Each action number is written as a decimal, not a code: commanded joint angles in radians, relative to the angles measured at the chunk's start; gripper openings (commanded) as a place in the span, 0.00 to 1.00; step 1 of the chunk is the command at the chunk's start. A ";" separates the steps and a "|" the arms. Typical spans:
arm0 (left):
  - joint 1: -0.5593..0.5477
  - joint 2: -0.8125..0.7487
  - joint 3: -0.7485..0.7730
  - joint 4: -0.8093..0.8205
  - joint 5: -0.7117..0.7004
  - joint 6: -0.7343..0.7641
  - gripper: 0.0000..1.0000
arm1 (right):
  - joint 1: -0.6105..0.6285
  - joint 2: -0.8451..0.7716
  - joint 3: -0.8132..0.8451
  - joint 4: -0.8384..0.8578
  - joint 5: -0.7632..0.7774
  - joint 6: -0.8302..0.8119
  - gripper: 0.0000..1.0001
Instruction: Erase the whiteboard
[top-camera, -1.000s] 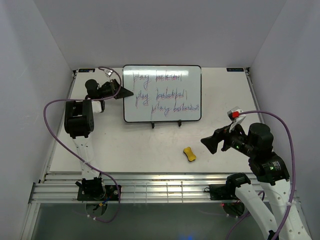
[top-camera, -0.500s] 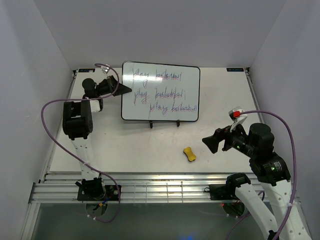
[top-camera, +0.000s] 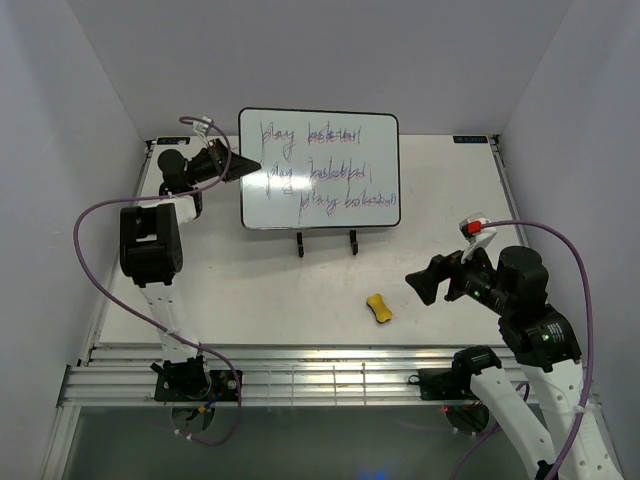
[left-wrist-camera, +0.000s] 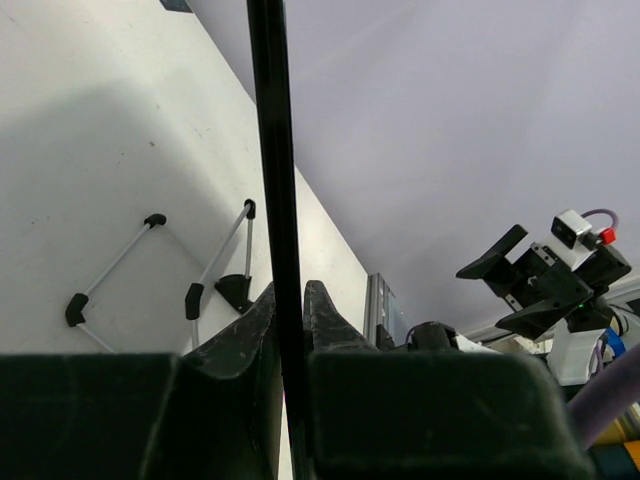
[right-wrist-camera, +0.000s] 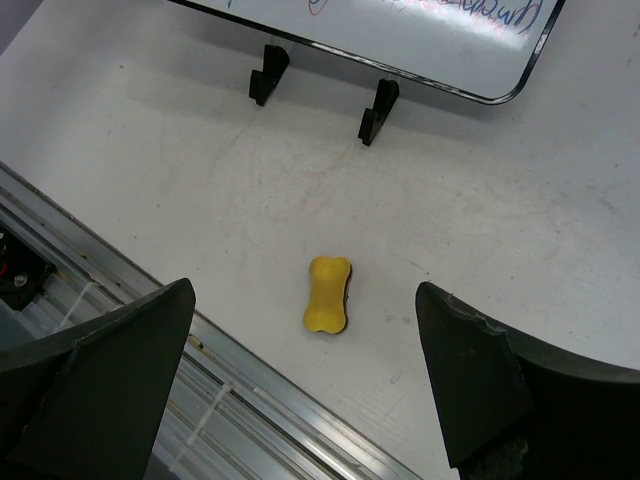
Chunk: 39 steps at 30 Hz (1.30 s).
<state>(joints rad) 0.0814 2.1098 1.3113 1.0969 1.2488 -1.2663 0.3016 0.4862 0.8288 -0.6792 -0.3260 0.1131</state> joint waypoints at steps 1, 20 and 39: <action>-0.017 -0.134 0.032 0.098 -0.109 -0.129 0.00 | 0.004 0.006 0.021 0.033 0.011 0.016 0.96; -0.037 -0.641 -0.279 -0.172 -0.362 -0.038 0.00 | 0.024 0.209 -0.204 0.190 -0.045 0.158 0.93; -0.035 -0.826 -0.346 -0.399 -0.477 0.134 0.00 | 0.465 0.624 -0.192 0.265 0.450 0.178 0.74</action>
<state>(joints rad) 0.0441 1.3655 0.9413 0.6144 0.8425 -1.1110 0.7452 1.0832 0.6079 -0.4637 0.0643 0.2920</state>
